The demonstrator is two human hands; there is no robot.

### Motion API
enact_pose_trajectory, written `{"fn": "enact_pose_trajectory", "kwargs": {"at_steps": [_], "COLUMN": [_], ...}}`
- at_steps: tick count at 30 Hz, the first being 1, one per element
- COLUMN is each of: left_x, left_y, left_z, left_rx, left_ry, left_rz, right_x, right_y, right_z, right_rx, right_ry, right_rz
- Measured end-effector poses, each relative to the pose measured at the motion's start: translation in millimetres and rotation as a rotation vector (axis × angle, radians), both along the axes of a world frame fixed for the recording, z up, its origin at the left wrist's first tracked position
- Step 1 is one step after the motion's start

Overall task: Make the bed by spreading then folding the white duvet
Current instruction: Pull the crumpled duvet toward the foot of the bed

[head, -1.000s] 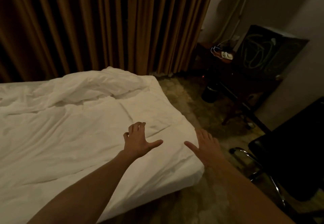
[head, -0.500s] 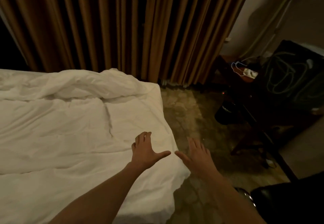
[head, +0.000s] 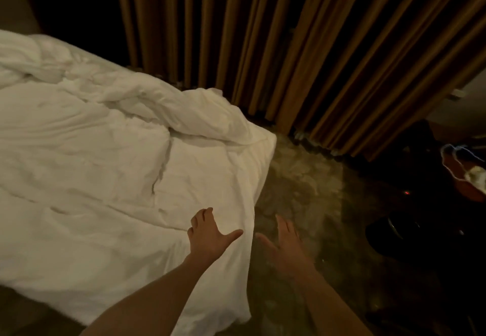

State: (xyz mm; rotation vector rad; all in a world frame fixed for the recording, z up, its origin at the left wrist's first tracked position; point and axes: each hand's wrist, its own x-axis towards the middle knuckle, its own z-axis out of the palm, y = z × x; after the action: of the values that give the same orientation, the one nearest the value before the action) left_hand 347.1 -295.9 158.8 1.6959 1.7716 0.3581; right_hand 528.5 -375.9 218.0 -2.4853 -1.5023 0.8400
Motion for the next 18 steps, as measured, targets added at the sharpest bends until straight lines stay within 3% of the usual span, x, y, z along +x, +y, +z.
{"fn": "enact_pose_trajectory", "kwargs": {"at_steps": [4, 7, 13, 18], "left_x": [66, 113, 150, 165], "left_y": [19, 26, 61, 93], "left_z": [-19, -24, -26, -53], "left_rx": [-0.057, -0.047, -0.048, -0.072], "left_ry": [-0.052, -0.197, -0.487, -0.633], "left_rz": [0.286, 0.569, 1.102, 1.362], "right_x": [63, 108, 136, 141], "right_y": [48, 85, 177, 254], "right_z": [-6, -12, -39, -77], "right_rx": [0.040, 0.067, -0.058, -0.137], "right_ry": [0.167, 0.339, 0.730, 0.839], "right_rz": [0.095, 0.103, -0.120, -0.191]}}
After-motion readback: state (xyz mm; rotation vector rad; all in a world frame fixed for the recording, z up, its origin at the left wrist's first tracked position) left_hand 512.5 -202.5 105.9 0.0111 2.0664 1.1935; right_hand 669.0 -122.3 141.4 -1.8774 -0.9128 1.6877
